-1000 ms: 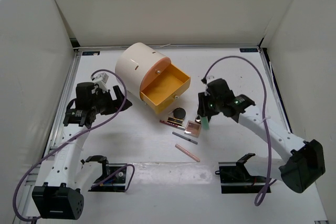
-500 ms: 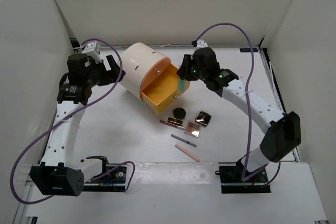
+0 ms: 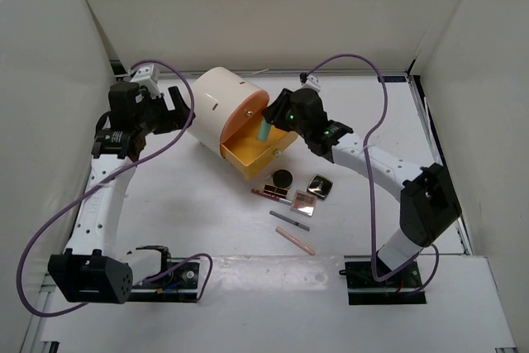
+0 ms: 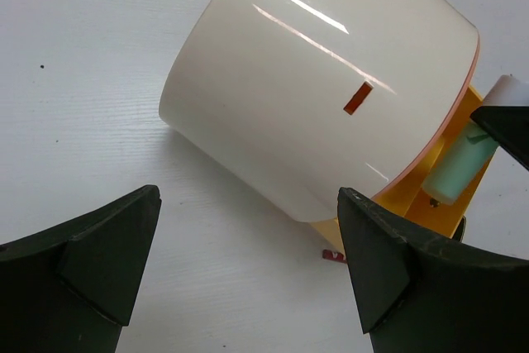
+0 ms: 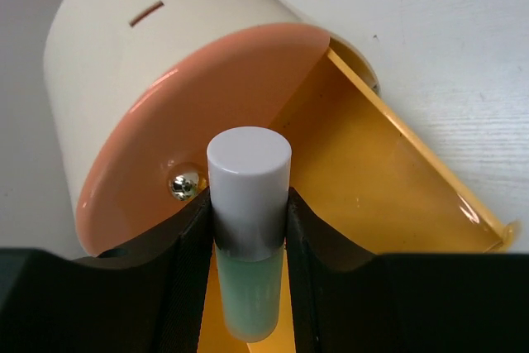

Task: Organize the makeup

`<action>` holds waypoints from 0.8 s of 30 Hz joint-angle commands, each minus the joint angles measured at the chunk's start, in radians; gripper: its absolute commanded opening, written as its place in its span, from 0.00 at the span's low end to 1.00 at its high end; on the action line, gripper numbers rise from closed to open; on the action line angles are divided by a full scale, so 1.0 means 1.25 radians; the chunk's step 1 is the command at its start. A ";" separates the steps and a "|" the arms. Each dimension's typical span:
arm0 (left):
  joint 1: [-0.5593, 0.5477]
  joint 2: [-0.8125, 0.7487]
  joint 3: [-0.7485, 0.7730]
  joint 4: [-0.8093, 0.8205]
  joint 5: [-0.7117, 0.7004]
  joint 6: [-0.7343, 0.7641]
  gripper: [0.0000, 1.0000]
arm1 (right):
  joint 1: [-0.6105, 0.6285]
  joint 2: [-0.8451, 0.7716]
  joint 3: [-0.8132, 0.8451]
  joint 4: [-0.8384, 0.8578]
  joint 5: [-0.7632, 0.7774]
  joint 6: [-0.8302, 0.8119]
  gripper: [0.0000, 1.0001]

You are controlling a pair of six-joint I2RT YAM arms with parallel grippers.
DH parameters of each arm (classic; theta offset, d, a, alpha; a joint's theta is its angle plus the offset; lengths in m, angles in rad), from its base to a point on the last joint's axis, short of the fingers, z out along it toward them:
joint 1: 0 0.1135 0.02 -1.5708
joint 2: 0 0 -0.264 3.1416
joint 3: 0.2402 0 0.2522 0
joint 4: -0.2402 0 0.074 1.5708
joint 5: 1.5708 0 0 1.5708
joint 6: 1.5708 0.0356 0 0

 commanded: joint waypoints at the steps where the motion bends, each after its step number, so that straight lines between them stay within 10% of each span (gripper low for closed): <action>1: 0.001 -0.043 0.002 -0.009 -0.011 0.018 0.98 | 0.024 0.010 -0.002 0.065 0.035 0.049 0.22; 14: -0.015 -0.006 0.023 0.021 0.038 0.044 0.98 | 0.034 0.022 0.057 -0.039 0.021 -0.012 0.81; 15: -0.021 0.004 0.046 0.023 0.048 0.046 0.98 | 0.032 0.020 0.059 -0.040 0.016 -0.020 0.99; 24: -0.194 0.200 0.381 -0.053 -0.079 0.083 0.98 | -0.024 -0.096 0.138 -0.153 0.163 -0.160 0.99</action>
